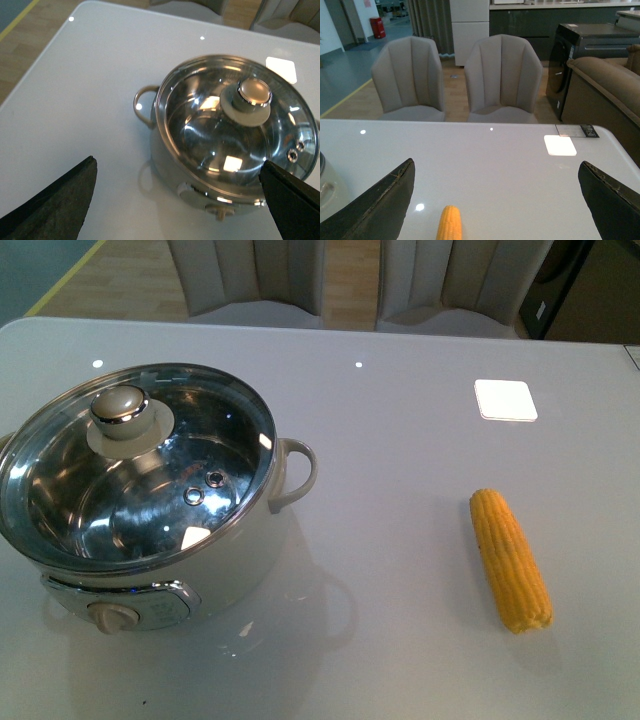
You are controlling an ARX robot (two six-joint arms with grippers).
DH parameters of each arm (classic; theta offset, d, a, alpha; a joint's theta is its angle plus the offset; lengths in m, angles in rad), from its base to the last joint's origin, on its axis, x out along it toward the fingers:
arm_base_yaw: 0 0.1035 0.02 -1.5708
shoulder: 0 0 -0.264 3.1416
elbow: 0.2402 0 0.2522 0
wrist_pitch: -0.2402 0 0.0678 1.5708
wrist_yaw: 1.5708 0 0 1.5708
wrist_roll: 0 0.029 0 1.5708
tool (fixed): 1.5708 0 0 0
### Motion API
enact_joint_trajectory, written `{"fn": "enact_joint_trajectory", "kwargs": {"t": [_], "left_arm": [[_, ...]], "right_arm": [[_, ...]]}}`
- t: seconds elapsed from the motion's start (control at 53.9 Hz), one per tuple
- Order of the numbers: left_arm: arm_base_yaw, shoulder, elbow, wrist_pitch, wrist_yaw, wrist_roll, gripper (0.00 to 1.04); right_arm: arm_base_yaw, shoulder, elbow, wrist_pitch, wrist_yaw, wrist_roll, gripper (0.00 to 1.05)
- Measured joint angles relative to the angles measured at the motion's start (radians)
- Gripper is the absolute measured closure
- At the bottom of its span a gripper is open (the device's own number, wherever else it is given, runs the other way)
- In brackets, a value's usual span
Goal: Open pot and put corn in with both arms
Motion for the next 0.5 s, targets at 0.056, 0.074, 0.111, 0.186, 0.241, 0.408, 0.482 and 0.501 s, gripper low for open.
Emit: {"fn": "enact_joint_trajectory", "kwargs": {"t": [0.056,0.074,0.111,0.186,0.241,0.408,0.482,0.501], "left_arm": [[-0.007,0.089,0.031,0.087,0.007,0.028,0.07],[-0.012,0.126,0.043,0.124,0.010,0.042,0.07],[-0.021,0.183,0.060,0.181,0.010,0.060,0.07],[-0.044,0.322,0.103,0.312,0.016,0.083,0.07],[-0.062,0.420,0.132,0.399,0.010,0.096,0.07],[-0.156,0.801,0.243,0.716,-0.035,0.144,0.07],[-0.182,0.960,0.302,0.802,-0.044,0.149,0.07],[-0.186,0.988,0.313,0.813,-0.045,0.150,0.07]], "right_arm": [[0.000,0.000,0.000,0.000,0.000,0.000,0.09],[0.000,0.000,0.000,0.000,0.000,0.000,0.09],[0.000,0.000,0.000,0.000,0.000,0.000,0.09],[0.000,0.000,0.000,0.000,0.000,0.000,0.09],[0.000,0.000,0.000,0.000,0.000,0.000,0.09],[0.000,0.000,0.000,0.000,0.000,0.000,0.09],[0.000,0.000,0.000,0.000,0.000,0.000,0.09],[0.000,0.000,0.000,0.000,0.000,0.000,0.09]]}}
